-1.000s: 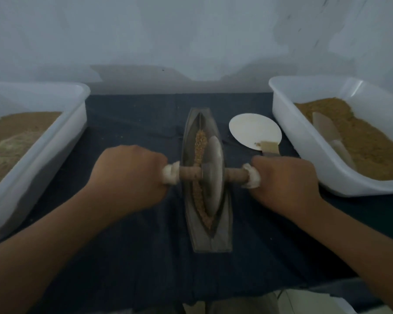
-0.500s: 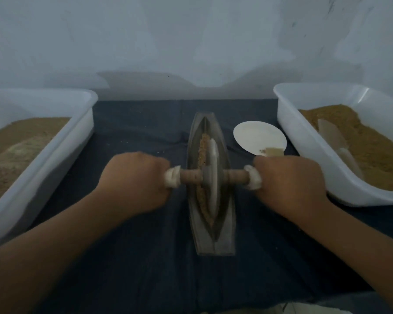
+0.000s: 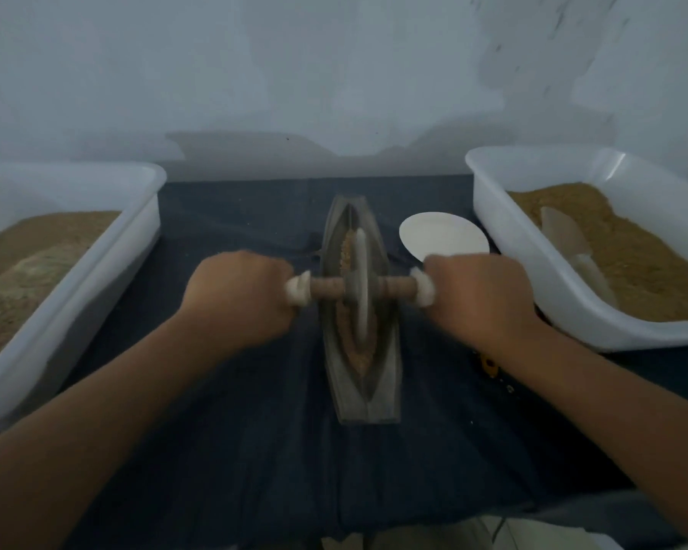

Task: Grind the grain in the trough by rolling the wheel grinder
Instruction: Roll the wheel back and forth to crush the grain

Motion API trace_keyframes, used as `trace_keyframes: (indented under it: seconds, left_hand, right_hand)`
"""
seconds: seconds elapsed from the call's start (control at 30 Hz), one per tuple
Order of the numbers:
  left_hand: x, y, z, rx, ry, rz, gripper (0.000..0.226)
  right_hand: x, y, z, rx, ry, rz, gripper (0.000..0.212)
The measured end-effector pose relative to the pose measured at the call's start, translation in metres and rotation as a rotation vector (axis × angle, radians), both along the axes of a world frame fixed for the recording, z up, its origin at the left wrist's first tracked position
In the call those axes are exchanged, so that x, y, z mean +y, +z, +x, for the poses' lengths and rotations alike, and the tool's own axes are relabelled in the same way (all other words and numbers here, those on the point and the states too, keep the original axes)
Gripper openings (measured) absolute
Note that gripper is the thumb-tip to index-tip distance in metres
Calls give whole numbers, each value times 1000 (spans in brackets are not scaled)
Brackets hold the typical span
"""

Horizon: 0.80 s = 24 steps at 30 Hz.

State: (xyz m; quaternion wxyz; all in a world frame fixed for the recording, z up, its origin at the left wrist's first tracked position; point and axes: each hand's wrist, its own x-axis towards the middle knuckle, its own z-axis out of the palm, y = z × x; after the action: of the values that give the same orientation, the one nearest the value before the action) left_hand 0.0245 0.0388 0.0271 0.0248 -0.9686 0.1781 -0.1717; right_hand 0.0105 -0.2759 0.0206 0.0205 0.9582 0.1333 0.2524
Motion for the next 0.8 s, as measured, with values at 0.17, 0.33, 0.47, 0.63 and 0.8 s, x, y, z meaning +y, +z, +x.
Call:
trace_keyframes:
  seconds: [0.17,0.33,0.47,0.63,0.8]
  left_hand:
    - [8,-17,-18,-1,-25,-87,39]
    - [-24,9,51,35,195,-80,32]
    - [-29,29,49,123,128,-18,29]
    - [0,6,-21,-46,-103,51,34]
    - [-11,11,29,109,9,25,38]
  right_hand:
    - [-7,-5,-12,9,106,1,30]
    - [8,19,70,40,-22,-45,35]
    - [8,16,58,173,-89,17,34]
    - [-11,-13,-35,-17,45,101,32]
    - [-7,-6,18,90,26,53,43]
